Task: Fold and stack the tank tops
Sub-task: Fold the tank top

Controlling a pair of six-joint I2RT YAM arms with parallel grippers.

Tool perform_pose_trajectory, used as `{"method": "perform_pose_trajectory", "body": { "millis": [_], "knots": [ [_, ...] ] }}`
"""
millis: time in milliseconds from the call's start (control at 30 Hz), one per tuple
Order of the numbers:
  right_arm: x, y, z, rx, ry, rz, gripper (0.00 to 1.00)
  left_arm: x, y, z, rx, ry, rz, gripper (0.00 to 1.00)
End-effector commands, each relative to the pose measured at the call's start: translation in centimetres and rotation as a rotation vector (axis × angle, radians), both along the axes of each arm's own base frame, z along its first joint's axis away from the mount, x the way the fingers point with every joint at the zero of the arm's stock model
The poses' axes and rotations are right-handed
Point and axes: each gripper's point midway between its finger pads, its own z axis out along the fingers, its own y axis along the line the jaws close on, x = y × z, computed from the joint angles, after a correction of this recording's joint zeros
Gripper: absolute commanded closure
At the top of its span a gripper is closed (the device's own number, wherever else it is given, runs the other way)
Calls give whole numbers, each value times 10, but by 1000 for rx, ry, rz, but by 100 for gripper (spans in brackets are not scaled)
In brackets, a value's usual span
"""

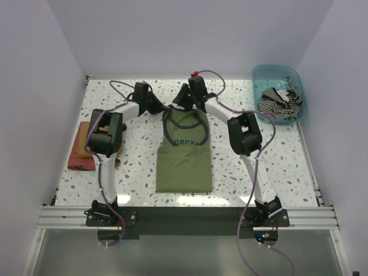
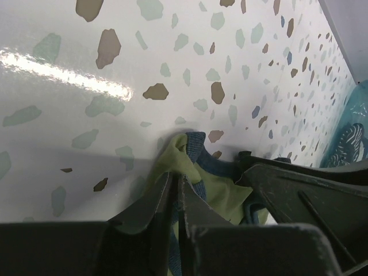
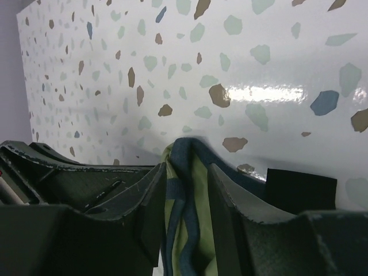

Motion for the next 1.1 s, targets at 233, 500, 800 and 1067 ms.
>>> {"method": "perform_pose_trajectory", "body": {
  "millis": [233, 500, 800, 1067],
  "knots": [
    [-26, 30, 28, 9, -50, 65, 61, 13, -8, 15, -25, -53, -4, 87],
    [-28, 33, 21, -16, -43, 60, 65, 13, -7, 14, -22, -53, -5, 87],
    [-20, 31, 17, -54, -44, 51, 95, 14, -8, 18, -25, -61, -10, 87],
    [-2, 30, 38, -47, -101, 57, 100, 22, 1, 41, -10, -106, -9, 83]
  ]
}}
